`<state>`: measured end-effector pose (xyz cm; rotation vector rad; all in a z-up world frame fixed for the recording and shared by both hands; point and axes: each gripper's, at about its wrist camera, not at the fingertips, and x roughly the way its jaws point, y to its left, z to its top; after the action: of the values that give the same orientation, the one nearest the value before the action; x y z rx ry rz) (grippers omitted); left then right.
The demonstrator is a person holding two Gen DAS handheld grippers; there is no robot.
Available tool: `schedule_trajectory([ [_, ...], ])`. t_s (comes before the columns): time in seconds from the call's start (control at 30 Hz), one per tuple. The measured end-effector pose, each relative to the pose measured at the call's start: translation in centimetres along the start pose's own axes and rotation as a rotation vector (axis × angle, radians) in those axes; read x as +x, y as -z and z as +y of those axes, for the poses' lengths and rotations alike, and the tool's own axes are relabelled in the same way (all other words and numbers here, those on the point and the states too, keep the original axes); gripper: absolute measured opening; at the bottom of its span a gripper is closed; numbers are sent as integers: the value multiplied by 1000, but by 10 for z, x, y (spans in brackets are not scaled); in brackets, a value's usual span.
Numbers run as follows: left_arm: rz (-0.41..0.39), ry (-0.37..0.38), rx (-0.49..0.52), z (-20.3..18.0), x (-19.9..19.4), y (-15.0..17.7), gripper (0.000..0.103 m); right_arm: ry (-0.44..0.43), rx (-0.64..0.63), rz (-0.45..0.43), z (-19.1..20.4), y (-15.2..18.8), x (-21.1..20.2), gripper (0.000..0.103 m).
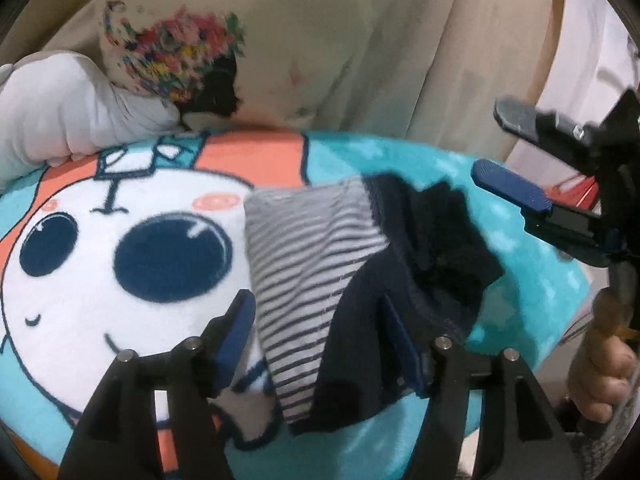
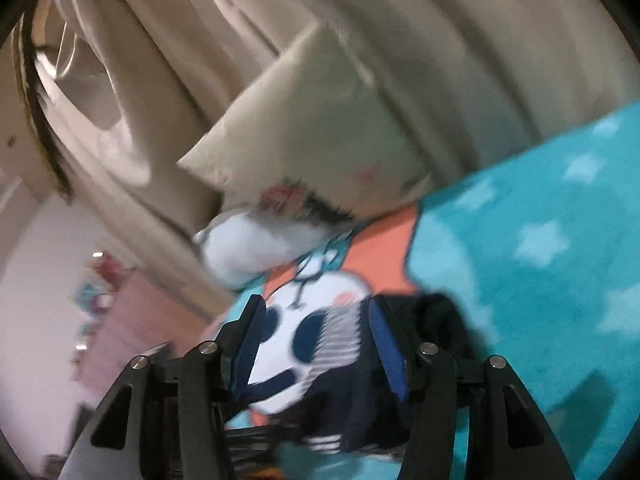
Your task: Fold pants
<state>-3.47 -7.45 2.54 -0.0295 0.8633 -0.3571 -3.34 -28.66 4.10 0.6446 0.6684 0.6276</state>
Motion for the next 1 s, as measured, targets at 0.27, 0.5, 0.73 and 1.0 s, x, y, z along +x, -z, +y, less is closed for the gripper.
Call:
schedule_trajectory([
  [0.27,87,43,-145,42,13,1,66,23,98,9,-32,20,5,61],
  [0.5,29,107,-178,47,-12,-13,66,-8,3,-32,-6,8,-12,63],
  [0.73,54,-137,-87,41,48,-55,66,-6,4,-44,1,17,-12,63],
  [1.0,119,-65,-245,88,64,-46,66,86,19,122,-30,46,31,66],
])
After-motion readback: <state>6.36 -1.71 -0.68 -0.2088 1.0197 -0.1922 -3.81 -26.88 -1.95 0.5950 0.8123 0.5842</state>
